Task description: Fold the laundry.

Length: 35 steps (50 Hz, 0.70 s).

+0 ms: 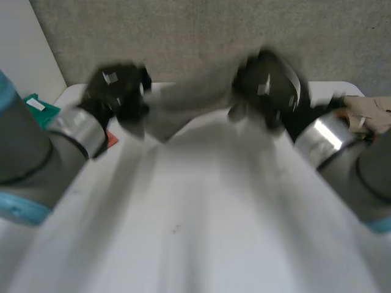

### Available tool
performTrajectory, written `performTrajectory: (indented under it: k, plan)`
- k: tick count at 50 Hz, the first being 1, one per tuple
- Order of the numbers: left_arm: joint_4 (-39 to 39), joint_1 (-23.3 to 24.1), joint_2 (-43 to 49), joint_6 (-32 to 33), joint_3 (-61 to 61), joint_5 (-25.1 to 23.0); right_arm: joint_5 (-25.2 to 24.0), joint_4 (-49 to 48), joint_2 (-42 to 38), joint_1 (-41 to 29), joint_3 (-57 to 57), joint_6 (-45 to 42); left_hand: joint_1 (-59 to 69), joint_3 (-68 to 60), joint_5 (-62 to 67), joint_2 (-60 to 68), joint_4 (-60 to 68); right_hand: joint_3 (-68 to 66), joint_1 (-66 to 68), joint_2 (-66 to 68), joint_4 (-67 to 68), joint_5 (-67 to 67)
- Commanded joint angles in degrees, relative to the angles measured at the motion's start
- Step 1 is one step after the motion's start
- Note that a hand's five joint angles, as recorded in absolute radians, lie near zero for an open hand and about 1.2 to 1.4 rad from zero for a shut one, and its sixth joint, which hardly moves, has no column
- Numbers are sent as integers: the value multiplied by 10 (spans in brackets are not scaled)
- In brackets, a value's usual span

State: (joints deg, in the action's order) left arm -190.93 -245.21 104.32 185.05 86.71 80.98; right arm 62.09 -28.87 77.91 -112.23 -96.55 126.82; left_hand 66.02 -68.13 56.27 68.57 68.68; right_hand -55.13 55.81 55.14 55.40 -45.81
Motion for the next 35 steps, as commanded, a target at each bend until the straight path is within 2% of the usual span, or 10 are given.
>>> performTrajectory:
  k: [1,4,6,10,16,19,23,26,30,35]
  plan:
    - [5,24,57,67,79,-2,22,59,-45,0,-108,-103,140,-119,137,114,113,288,-294,-288,-290,294]
    - [15,25,65,89,87,0,55,78,-52,-7,-108,-95,140,-119,137,114,113,434,-441,-434,-437,441]
    - [26,24,62,94,89,1,66,88,-50,-13,-104,-75,140,-119,137,114,113,451,-458,-451,-454,458]
    - [44,22,39,95,91,3,88,122,-10,-18,-85,18,140,-119,137,114,113,451,-458,-451,-454,458]
    - [53,18,-16,95,89,4,84,195,87,21,-38,250,138,-117,136,113,112,451,-458,-451,-454,458]
    - [54,16,-37,95,86,4,81,225,109,62,-10,356,133,-112,131,108,107,451,-458,-451,-454,458]
    - [63,15,-63,90,79,4,79,291,91,122,21,430,132,-110,129,106,105,451,-458,-451,-454,458]
    - [77,16,-78,84,71,4,77,338,62,146,43,425,132,-110,129,106,105,451,-458,-451,-454,458]
    - [101,18,-107,65,50,4,75,419,-4,173,72,379,132,-110,129,106,105,446,-453,-447,-449,453]
    - [119,21,-121,50,25,5,45,432,-63,181,71,338,132,-110,129,106,105,423,-430,-423,-425,430]
